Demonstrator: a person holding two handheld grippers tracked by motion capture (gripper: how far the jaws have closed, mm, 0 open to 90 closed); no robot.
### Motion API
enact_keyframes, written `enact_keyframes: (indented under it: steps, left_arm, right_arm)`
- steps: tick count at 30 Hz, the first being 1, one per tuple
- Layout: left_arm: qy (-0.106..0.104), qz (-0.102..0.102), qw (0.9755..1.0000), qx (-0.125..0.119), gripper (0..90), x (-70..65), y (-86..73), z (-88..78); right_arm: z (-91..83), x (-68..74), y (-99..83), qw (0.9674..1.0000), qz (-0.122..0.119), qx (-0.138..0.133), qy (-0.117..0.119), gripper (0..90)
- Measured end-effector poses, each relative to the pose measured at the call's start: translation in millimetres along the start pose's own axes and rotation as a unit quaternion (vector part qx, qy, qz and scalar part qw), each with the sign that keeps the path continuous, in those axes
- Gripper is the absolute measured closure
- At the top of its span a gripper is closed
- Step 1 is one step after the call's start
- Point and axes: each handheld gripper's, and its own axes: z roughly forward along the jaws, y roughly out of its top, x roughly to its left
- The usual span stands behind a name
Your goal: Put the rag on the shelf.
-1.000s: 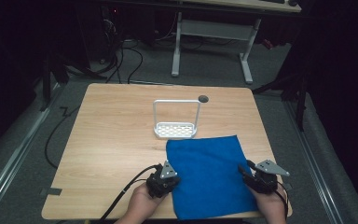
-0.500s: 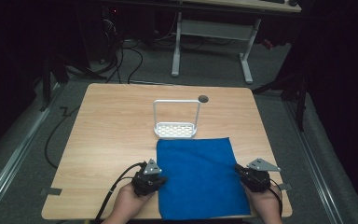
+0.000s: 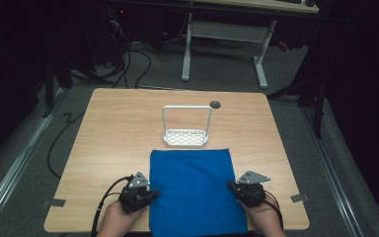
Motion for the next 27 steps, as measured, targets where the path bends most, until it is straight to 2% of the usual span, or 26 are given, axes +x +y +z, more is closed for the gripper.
enact_keyframes:
  steps: [4, 9, 12, 14, 17, 21, 24, 27]
  left_arm:
    - [0.000, -0.004, 1.0000, -0.002, 89.9, 1.0, -7.3, -7.0]
    - [0.002, 0.001, 1.0000, 0.002, 89.4, 0.0, -7.5, -8.3]
    - [-0.003, -0.005, 1.0000, -0.001, 84.5, 0.1, -6.0, -7.3]
    - [0.005, -0.002, 1.0000, -0.007, 82.1, 0.7, -5.0, -7.5]
    - [0.019, -0.005, 0.9995, -0.024, 79.3, 3.9, -3.8, -10.2]
    - [0.042, -0.023, 0.9974, -0.054, 74.0, 15.4, -2.5, -14.8]
    - [0.062, -0.040, 0.9937, -0.084, 71.5, 27.8, 0.1, -18.1]
    - [0.084, -0.067, 0.9894, -0.098, 67.3, 41.8, 5.5, -15.4]
  right_arm:
    - [-0.9, 6.1, 0.2, 0.9999, -0.010, 0.003, 0.003, 90.0]
    - [-4.1, 4.0, -2.5, 1.0000, 0.000, 0.005, 0.009, 90.0]
    - [-5.4, 4.6, -3.7, 1.0000, -0.002, 0.003, 0.009, 88.8]
    - [-7.5, 4.3, -4.1, 0.9999, -0.008, -0.007, 0.007, 85.5]
    - [-11.1, -0.5, -5.2, 0.9998, 0.005, -0.021, 0.004, 81.5]
    - [-12.8, -7.3, -8.9, 0.9995, 0.018, -0.025, 0.002, 77.6]
    - [-13.9, -10.9, -10.5, 0.9991, 0.026, -0.034, -0.002, 73.7]
    - [-16.2, -12.5, -11.0, 0.9981, 0.041, -0.044, -0.011, 73.9]
